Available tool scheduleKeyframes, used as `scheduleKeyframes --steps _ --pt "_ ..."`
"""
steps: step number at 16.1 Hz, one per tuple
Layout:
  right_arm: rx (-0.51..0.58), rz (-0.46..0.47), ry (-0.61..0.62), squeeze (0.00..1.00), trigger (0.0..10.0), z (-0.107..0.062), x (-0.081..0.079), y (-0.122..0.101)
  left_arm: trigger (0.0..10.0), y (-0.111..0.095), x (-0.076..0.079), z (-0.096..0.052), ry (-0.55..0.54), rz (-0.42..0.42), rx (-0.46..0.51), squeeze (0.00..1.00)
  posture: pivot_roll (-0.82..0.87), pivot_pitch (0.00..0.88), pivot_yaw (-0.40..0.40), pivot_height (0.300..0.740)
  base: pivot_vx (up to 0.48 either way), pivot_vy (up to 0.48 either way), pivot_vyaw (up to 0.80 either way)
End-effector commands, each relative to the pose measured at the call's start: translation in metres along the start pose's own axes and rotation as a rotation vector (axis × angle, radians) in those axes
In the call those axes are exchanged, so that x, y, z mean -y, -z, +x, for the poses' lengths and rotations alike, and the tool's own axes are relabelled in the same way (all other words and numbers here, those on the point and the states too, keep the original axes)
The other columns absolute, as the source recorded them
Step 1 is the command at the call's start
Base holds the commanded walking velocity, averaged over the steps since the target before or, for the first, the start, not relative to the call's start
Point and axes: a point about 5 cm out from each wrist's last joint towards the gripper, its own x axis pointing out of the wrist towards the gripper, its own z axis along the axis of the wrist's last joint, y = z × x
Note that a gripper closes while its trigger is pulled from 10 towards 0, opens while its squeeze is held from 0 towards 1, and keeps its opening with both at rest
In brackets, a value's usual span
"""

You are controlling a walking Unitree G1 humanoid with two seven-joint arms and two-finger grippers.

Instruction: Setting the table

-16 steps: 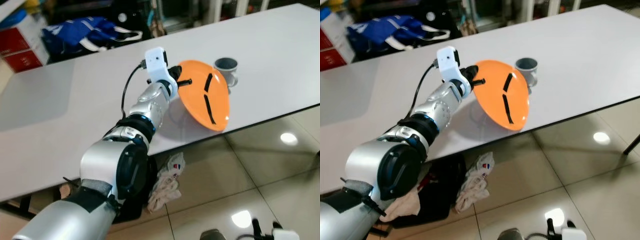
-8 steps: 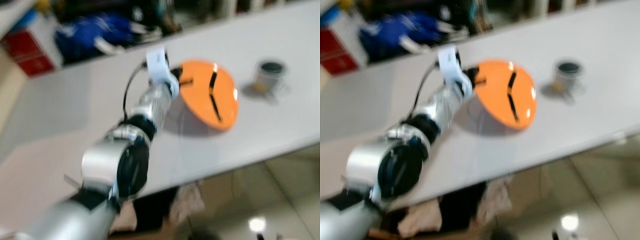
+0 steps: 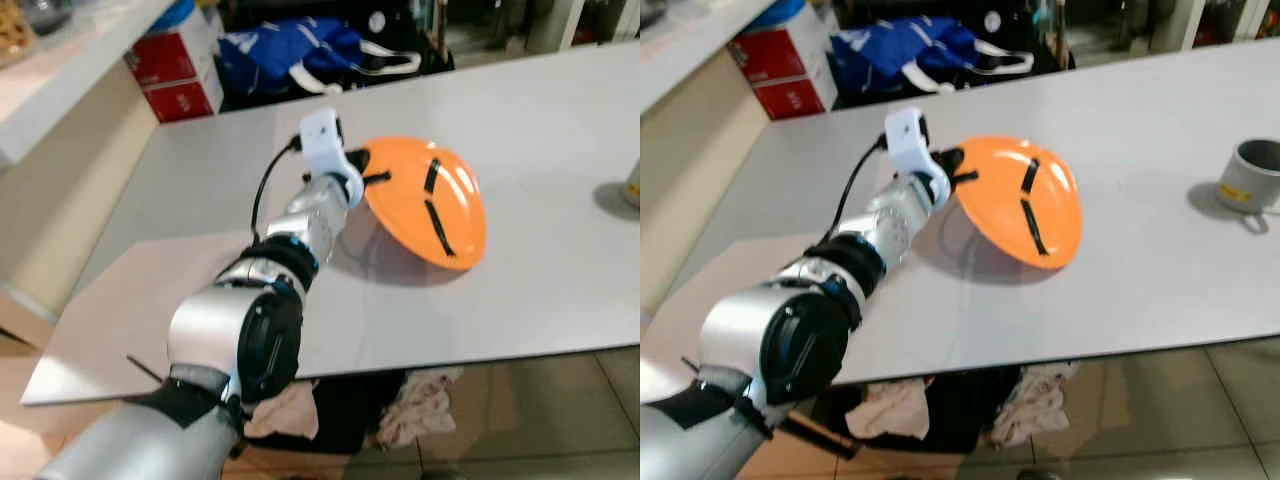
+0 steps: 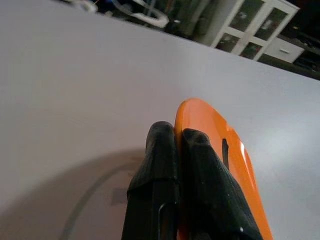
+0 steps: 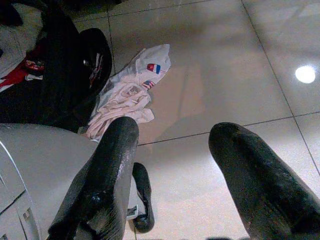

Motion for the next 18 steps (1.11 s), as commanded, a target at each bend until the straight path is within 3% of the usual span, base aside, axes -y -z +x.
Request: scheduleKeyframes --steps 1,5,9,10,11,12,14,15,16,18 --pt "0.012 0.014 -0.025 0.00 10.0 -0.001 -0.008 0.001 0.0 0.025 0.002 -0.002 -0.029 -0.030 -0.070 0.00 -0.36 0.000 0.198 0.735 0.000 0.000 0.00" --pt "0.039 0.003 -0.043 0.00 10.0 0.002 -0.019 -0.001 0.0 0.056 -0.011 -0.009 -0.115 -0.076 -0.151 0.00 -0.37 0.009 0.186 0.735 0.000 0.000 0.00" --pt "0.041 -0.005 -0.045 0.00 10.0 0.001 -0.022 0.000 0.0 0.075 -0.010 -0.013 -0.139 -0.088 -0.206 0.00 -0.38 0.021 0.185 0.735 0.000 0.000 0.00" --pt "0.039 -0.005 -0.047 0.00 10.0 0.001 -0.023 0.001 10.0 0.079 -0.010 -0.014 -0.144 -0.077 -0.220 0.00 -0.38 0.021 0.185 0.735 0.000 0.000 0.00" --pt "0.037 -0.005 -0.047 0.00 10.0 0.001 -0.022 0.001 10.0 0.081 -0.011 -0.015 -0.150 -0.065 -0.227 0.00 -0.38 0.021 0.185 0.735 0.000 0.000 0.00" --pt "0.036 -0.006 -0.047 0.00 10.0 0.001 -0.022 0.001 10.0 0.083 -0.013 -0.016 -0.163 -0.048 -0.235 0.09 -0.38 0.022 0.184 0.735 0.000 0.000 0.00" --pt "0.037 -0.007 -0.047 0.00 10.0 0.001 -0.022 0.001 10.0 0.085 -0.017 -0.017 -0.177 -0.043 -0.242 0.40 -0.38 0.023 0.182 0.735 0.000 0.000 0.00" --pt "0.039 -0.007 -0.047 0.00 10.0 0.001 -0.021 0.001 10.0 0.087 -0.020 -0.018 -0.191 -0.041 -0.249 0.77 -0.37 0.026 0.182 0.735 0.000 0.000 0.00" --pt "0.042 -0.008 -0.047 0.00 10.0 0.001 -0.021 0.000 10.0 0.090 -0.023 -0.020 -0.208 -0.046 -0.258 0.87 -0.37 0.026 0.179 0.735 0.000 0.000 0.00" --pt "0.043 -0.009 -0.049 0.00 10.0 0.001 -0.021 0.000 10.0 0.092 -0.026 -0.021 -0.222 -0.060 -0.265 0.86 -0.37 0.025 0.178 0.735 0.000 0.000 0.00"
